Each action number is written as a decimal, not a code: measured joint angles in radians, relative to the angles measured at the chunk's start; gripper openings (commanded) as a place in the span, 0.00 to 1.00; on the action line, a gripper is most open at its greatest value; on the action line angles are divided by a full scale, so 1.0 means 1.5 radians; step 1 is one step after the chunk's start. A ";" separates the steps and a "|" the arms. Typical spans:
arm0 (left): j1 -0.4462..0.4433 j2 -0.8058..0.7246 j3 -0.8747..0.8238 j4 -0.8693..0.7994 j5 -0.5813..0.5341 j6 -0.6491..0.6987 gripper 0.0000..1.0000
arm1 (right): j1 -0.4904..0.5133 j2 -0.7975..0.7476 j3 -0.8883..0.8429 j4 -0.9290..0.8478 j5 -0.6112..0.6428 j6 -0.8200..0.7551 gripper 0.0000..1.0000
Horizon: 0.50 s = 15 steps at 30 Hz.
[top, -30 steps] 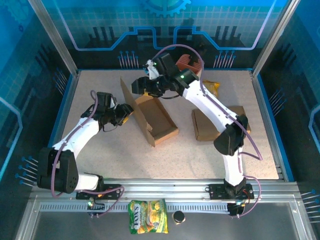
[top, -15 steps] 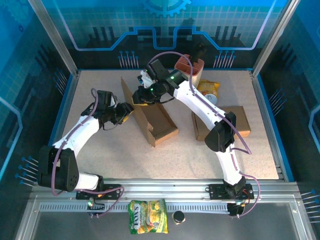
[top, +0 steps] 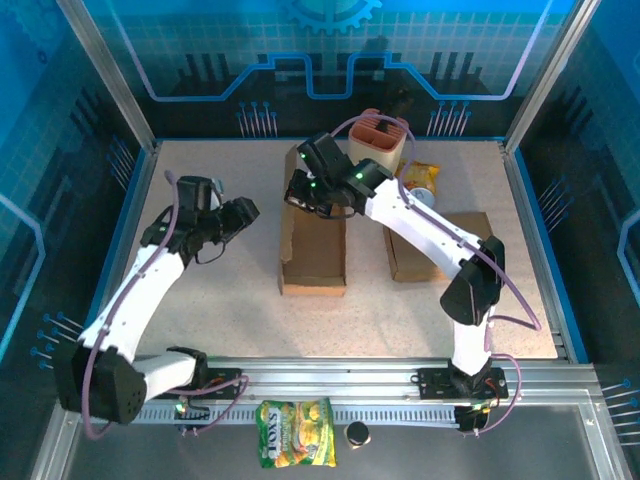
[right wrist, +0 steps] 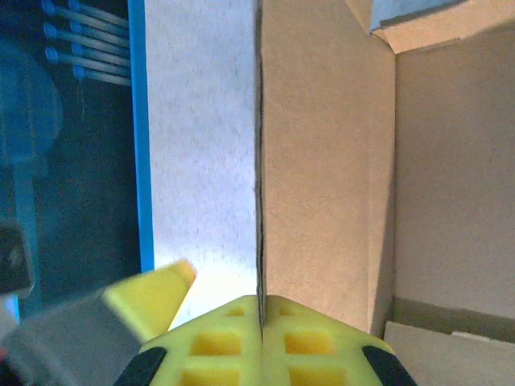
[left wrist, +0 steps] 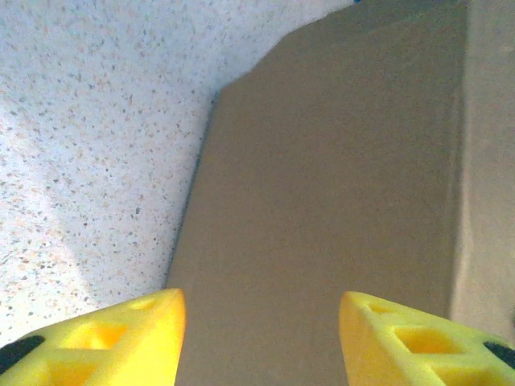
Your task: Fold the paper box
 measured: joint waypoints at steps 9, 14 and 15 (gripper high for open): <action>-0.025 -0.145 -0.007 -0.105 -0.011 0.089 0.51 | 0.035 0.014 0.076 -0.097 0.189 0.239 0.00; -0.035 -0.229 -0.055 -0.146 0.017 0.150 0.52 | 0.034 0.053 0.153 -0.161 0.227 0.318 0.00; -0.037 -0.244 -0.068 -0.153 0.023 0.160 0.53 | 0.034 0.058 0.160 -0.174 0.231 0.330 0.00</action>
